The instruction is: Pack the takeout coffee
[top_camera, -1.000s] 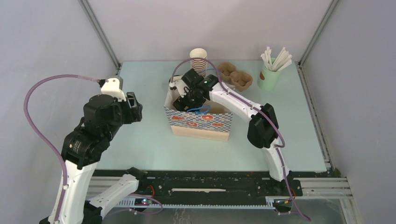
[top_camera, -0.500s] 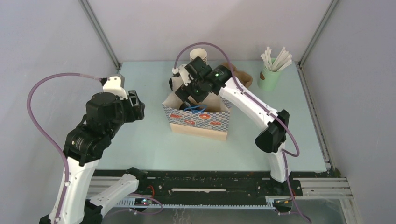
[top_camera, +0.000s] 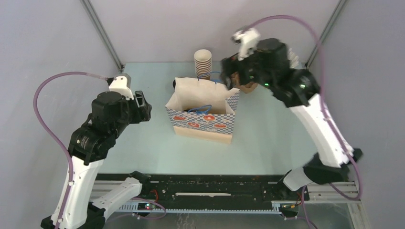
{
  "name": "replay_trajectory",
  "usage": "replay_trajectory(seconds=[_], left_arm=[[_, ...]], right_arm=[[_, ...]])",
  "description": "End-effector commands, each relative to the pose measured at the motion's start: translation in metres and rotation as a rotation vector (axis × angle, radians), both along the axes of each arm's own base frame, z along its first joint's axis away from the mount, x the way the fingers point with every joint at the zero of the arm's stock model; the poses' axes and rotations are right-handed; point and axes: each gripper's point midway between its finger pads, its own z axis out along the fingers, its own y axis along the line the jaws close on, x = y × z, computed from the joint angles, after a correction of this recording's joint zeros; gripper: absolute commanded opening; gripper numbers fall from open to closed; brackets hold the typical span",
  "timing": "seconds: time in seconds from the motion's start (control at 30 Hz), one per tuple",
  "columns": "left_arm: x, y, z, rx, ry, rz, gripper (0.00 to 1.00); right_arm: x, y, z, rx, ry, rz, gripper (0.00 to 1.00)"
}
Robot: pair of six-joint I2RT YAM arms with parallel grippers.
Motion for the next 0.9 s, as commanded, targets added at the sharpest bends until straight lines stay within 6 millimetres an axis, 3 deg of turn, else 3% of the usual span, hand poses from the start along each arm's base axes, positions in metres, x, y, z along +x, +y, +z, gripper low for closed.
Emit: replay_trajectory(seconds=[0.0, 0.1, 0.2, 0.3, 0.37, 0.43, 0.47, 0.53, 0.73, 0.87], left_arm=[[0.006, -0.006, 0.016, -0.044, -0.046, -0.012, 0.66], [0.005, -0.007, 0.02, -0.046, -0.052, -0.019, 0.66], [0.002, -0.007, 0.019, -0.043, -0.048, -0.029, 0.66], [-0.002, -0.006, 0.018, -0.038, -0.042, -0.035, 0.66], [-0.004, -0.004, 0.018, -0.033, -0.044, -0.034, 0.66], [-0.007, -0.003, 0.018, -0.03, -0.042, -0.031, 0.66], [-0.008, -0.001, 0.018, -0.029, -0.044, -0.027, 0.66], [-0.01, 0.001, 0.017, -0.025, -0.037, -0.022, 0.66], [-0.014, 0.005, 0.016, -0.016, -0.027, -0.006, 0.66], [-0.014, 0.006, 0.015, -0.012, -0.015, 0.0, 0.67]], right_arm=[[0.043, -0.085, 0.016, 0.19, -0.051, -0.38, 1.0], [0.076, -0.136, -0.004, 0.309, 0.03, -0.561, 1.0], [0.109, -0.165, -0.032, 0.282, 0.089, -0.611, 1.0], [0.141, -0.183, -0.068, 0.167, 0.123, -0.562, 0.98], [0.158, -0.197, -0.094, 0.109, 0.184, -0.509, 0.88], [0.168, -0.212, -0.121, 0.05, 0.239, -0.404, 0.78], [0.171, -0.209, -0.133, 0.027, 0.258, -0.343, 0.74], [0.18, -0.233, -0.152, -0.013, 0.269, -0.364, 0.73], [0.2, -0.261, -0.172, -0.023, 0.219, -0.343, 0.62], [0.214, -0.264, -0.185, -0.058, 0.195, -0.313, 0.57]])
